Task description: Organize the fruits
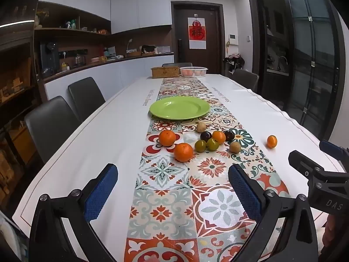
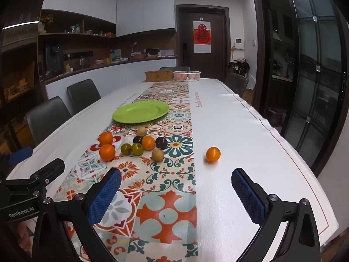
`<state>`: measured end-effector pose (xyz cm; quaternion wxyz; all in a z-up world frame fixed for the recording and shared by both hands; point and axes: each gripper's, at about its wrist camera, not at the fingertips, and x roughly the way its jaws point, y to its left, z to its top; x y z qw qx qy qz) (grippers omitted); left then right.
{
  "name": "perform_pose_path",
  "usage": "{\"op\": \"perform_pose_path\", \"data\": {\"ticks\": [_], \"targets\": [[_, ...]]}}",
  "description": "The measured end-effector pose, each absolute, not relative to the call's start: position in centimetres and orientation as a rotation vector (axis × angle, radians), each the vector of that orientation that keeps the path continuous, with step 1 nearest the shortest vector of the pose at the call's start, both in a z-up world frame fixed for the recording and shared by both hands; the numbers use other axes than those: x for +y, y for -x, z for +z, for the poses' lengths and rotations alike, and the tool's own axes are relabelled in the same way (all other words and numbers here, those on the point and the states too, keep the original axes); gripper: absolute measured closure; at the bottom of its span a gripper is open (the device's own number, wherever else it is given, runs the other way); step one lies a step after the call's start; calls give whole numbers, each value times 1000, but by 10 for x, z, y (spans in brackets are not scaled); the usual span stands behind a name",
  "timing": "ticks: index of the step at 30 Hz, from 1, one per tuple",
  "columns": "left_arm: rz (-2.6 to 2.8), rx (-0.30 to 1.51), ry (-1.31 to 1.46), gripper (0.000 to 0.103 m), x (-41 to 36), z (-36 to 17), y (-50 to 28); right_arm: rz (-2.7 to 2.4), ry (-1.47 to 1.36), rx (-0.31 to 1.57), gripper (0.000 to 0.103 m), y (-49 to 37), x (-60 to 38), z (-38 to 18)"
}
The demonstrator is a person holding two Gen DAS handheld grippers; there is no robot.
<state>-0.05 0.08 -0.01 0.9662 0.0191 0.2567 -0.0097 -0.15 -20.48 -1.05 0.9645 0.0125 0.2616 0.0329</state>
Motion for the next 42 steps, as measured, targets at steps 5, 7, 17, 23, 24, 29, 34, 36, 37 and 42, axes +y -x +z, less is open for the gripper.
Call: {"op": "perform_pose_path", "data": {"ticks": [5, 7, 17, 23, 24, 29, 34, 36, 37, 42], "targets": [[-17, 531, -33, 0, 7, 1, 1, 67, -16, 533, 1, 2, -203, -10], [-24, 538, -38, 0, 9, -3, -3, 66, -15, 532, 1, 1, -203, -10], [-13, 506, -44, 0, 4, 4, 8, 68, -16, 523, 1, 3, -203, -7], [-18, 509, -44, 0, 2, 5, 9, 70, -16, 521, 1, 4, -203, -7], [-17, 510, -44, 0, 2, 4, 9, 69, -17, 520, 1, 4, -203, -8], [-17, 510, -43, 0, 3, 5, 9, 69, -17, 520, 1, 5, -201, -7], [-18, 510, -43, 0, 3, 5, 9, 70, -18, 518, 1, 5, -201, -7], [-16, 508, -43, 0, 2, 5, 9, 69, -17, 519, 1, 5, -200, -6], [-16, 507, -44, 0, 1, 5, 9, 70, -18, 518, 1, 5, -201, -7], [-17, 506, -43, 0, 1, 5, 10, 70, -18, 517, 1, 5, -201, -7]]}}
